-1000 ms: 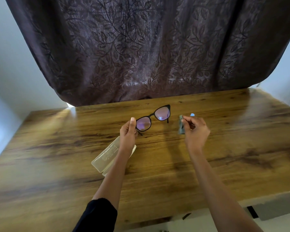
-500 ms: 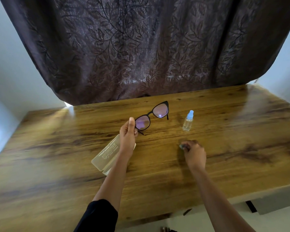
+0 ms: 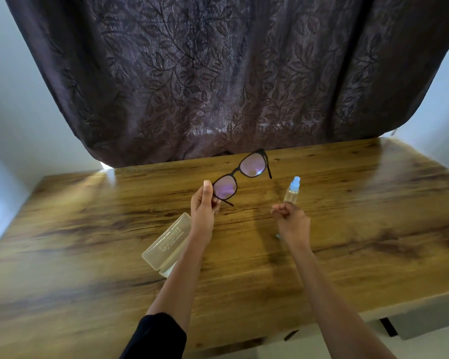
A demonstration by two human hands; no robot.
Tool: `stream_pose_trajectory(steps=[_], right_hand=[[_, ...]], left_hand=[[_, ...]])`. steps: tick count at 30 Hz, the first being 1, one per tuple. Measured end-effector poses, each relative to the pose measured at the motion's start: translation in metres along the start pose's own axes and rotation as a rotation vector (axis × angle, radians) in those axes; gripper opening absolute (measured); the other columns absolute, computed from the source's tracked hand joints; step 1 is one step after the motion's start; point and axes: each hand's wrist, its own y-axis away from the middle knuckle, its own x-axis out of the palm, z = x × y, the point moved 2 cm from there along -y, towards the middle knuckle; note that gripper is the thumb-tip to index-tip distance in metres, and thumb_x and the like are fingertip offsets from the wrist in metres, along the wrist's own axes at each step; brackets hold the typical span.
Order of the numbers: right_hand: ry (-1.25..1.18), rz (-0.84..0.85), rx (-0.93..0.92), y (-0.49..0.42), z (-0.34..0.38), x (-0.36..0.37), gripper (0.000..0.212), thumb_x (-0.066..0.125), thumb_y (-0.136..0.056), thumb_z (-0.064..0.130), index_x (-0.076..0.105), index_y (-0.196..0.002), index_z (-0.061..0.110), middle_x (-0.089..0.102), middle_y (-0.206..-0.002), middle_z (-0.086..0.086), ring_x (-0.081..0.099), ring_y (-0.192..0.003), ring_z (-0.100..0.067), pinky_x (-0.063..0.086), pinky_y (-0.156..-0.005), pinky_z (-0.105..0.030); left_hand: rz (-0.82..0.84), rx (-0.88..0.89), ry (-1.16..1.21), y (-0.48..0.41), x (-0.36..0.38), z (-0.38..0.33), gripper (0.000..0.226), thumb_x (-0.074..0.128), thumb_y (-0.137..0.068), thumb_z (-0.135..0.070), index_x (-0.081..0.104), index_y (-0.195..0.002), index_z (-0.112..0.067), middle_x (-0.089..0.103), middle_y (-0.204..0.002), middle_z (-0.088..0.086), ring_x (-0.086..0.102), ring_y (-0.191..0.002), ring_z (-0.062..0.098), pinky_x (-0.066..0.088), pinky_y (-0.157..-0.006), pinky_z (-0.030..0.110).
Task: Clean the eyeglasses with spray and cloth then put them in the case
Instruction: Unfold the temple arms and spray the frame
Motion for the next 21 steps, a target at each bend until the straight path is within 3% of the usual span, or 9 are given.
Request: stream_pose_trajectory(steps=[4,8,15,21], right_hand=[[-0.332,0.157,0.245,0.005,0.012,0.015,0.017,0.059,-0.088,0.020,0.068,-0.093,0.008,0.067,-0.072,-0.003,0.060,-0.067,-0.014,0.053,-0.073,-0.029],[-0.637,0.322,0.398,0.010,0.026,0.024,0.023,0.057,-0.088,0.025,0.065,-0.097,0.005,0.069,-0.080,-0.009,0.063,-0.071,-0.017,0.054,-0.068,-0.026],[-0.993,0.303,0.236,0.003,0.051,0.011,0.016,0.054,-0.090,0.016,0.065,-0.098,0.008,0.069,-0.085,-0.006,0.063,-0.074,-0.009,0.054,-0.066,-0.017],[-1.069,0.135,0.040,-0.009,0.061,0.000,0.017,0.048,-0.093,0.010,0.064,-0.092,0.004,0.072,-0.073,0.000,0.063,-0.061,-0.004,0.052,-0.060,-0.015]], left_hand=[[-0.036,-0.084,0.210,-0.003,0.003,-0.006,0.044,0.029,-0.099,-0.036,0.037,-0.061,-0.016,0.036,-0.045,-0.011,0.024,-0.038,0.003,0.024,-0.039,0.015],[-0.021,-0.180,0.515,-0.004,0.007,-0.009,0.044,0.030,-0.097,-0.042,0.037,-0.062,-0.018,0.041,-0.051,-0.010,0.025,-0.037,0.001,0.023,-0.036,0.013],[0.057,-0.220,0.738,-0.001,0.011,-0.005,0.046,0.025,-0.097,-0.044,0.041,-0.062,-0.020,0.044,-0.055,-0.009,0.027,-0.037,0.001,0.021,-0.036,0.013],[0.171,-0.281,0.646,0.003,0.017,0.002,0.044,0.025,-0.097,-0.042,0.045,-0.068,-0.015,0.062,-0.077,-0.003,0.035,-0.041,0.002,0.019,-0.037,0.015]])
